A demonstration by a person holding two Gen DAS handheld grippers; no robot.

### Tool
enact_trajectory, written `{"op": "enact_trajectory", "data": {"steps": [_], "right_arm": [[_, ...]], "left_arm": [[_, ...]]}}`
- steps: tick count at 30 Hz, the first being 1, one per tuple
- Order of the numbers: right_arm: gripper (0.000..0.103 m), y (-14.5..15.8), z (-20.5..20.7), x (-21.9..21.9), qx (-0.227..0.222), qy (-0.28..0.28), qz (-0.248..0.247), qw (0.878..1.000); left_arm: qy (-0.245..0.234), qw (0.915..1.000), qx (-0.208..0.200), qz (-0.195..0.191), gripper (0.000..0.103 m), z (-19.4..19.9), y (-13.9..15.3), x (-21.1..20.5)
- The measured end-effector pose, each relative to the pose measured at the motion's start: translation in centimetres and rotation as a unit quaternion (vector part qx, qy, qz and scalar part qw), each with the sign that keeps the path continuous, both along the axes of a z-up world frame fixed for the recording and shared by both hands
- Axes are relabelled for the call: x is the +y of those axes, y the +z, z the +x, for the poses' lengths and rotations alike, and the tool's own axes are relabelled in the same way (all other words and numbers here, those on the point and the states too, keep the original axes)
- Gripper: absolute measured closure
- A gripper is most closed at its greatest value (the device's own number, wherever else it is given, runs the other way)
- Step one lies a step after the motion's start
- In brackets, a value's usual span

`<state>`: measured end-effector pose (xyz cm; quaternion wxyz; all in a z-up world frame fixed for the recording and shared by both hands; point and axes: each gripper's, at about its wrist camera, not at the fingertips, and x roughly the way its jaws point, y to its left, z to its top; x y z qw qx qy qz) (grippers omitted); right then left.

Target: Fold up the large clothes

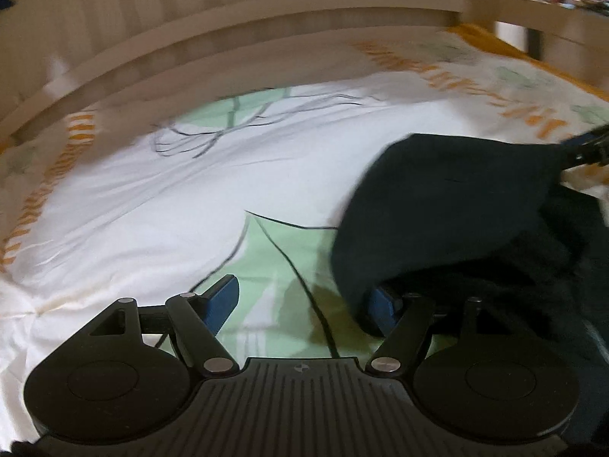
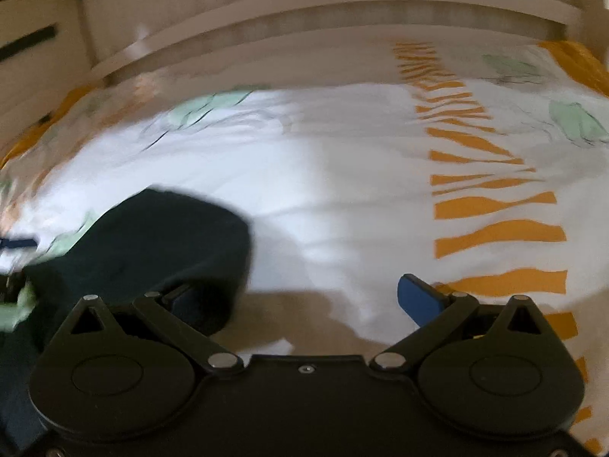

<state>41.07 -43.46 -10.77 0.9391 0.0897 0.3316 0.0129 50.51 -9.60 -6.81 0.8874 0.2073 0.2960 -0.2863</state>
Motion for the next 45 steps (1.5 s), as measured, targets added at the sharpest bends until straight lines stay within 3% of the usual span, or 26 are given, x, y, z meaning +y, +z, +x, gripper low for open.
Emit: {"op": "enact_trajectory", "data": {"steps": [4,8,11,15,21,24,26,29,31,33,35,41,45], "right_arm": [[0.001,0.5,-2.2,1.3,0.023,0.052,-0.031,0.998],[0.001,2.4,-3.6,2.3,-0.028,0.062,-0.026,0.997],[0.003,3.5,-2.4,3.0,-0.059,0.038,0.005,0.998],[0.061,3.0,0.2,4.2,-0.047,0.018,0.007,0.999],[0.075,-1.1,1.3,5.0,0.006,0.009,-0.004,1.0],[0.077,-2.0,0.4,4.3,-0.008,0.007,0.017,1.0],[0.078,-2.2,0.3,3.9,-0.01,0.002,0.03,0.999],[0.074,-2.0,0.2,3.8,-0.008,0.005,0.029,1.0],[0.064,-1.2,0.0,3.8,-0.009,0.01,0.036,0.999],[0.043,-0.1,-0.3,3.7,-0.022,0.017,0.043,0.999],[0.028,1.2,-0.1,3.9,-0.035,0.027,0.047,0.998],[0.028,2.2,3.6,4.4,-0.017,0.047,0.021,0.999],[0.027,1.1,6.4,3.3,0.02,0.05,0.06,0.997]], "left_arm": [[-0.021,0.9998,0.0,0.004,0.032,-1.3,1.7,1.0],[0.026,0.9935,0.028,-0.107,0.028,-1.0,3.8,1.5],[0.055,0.9882,0.044,-0.136,0.027,0.1,3.6,-0.2],[0.075,0.9875,0.052,-0.129,0.028,1.1,1.8,-2.8],[0.093,0.9895,0.078,-0.078,0.026,1.4,-2.9,-3.5],[0.105,0.9834,0.081,-0.124,0.019,1.1,-4.9,-1.9],[0.11,0.9804,0.08,-0.143,0.016,0.9,-5.2,-1.1],[0.113,0.9822,0.073,-0.131,0.013,0.9,-5.2,-1.4],[0.114,0.983,0.069,-0.127,0.011,0.8,-5.2,-1.5],[0.114,0.9821,0.072,-0.132,0.011,1.0,-5.3,-1.4],[0.114,0.9817,0.074,-0.134,0.011,1.0,-5.4,-1.3],[0.114,0.9818,0.073,-0.133,0.011,1.0,-5.5,-1.4],[0.114,0.9814,0.074,-0.136,0.01,1.0,-5.6,-1.5]]}}
